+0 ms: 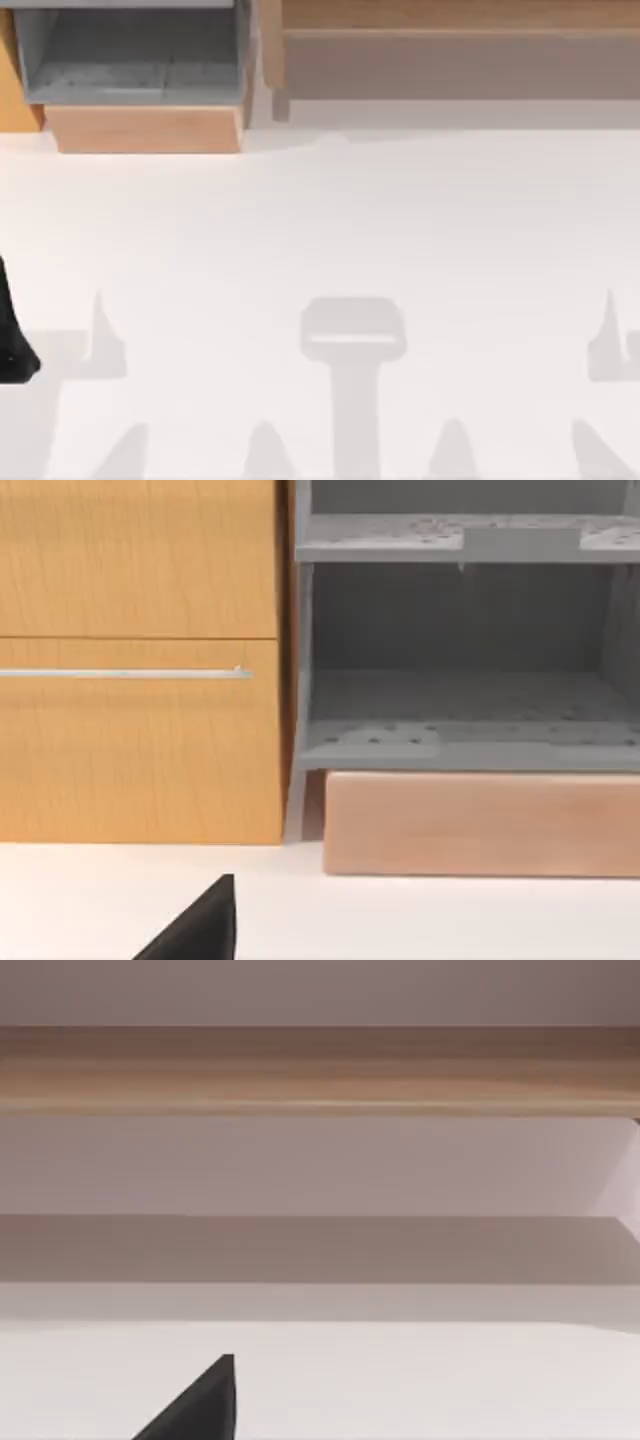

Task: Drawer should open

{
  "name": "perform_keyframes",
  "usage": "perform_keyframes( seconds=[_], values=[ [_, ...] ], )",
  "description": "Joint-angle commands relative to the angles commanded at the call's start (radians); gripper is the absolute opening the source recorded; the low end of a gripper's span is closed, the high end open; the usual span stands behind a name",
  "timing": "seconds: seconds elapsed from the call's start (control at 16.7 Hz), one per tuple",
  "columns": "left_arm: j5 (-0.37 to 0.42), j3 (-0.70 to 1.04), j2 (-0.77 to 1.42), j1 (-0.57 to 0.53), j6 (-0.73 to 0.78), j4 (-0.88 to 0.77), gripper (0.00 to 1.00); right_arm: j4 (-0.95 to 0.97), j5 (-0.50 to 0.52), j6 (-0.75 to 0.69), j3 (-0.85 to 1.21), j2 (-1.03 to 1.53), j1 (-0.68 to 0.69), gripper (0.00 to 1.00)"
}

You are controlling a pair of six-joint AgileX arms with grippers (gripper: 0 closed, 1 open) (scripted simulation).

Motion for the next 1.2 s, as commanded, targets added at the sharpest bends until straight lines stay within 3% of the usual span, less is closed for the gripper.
perform_keyframes(
  seconds=[0.3,0.9,1.2],
  values=[
    [-0.056,0.066,0.067,-0.049,0.001,0.023,1.0,0.0,0.0,0.0,0.0,0.0,0.0,1.0],
    [-0.424,0.512,0.697,-0.423,0.009,0.165,1.0,0.0,0.0,0.0,0.0,0.0,0.0,1.0],
    [-0.527,0.649,0.857,-0.533,0.014,0.214,1.0,0.0,0.0,0.0,0.0,0.0,0.0,1.0]
  ],
)
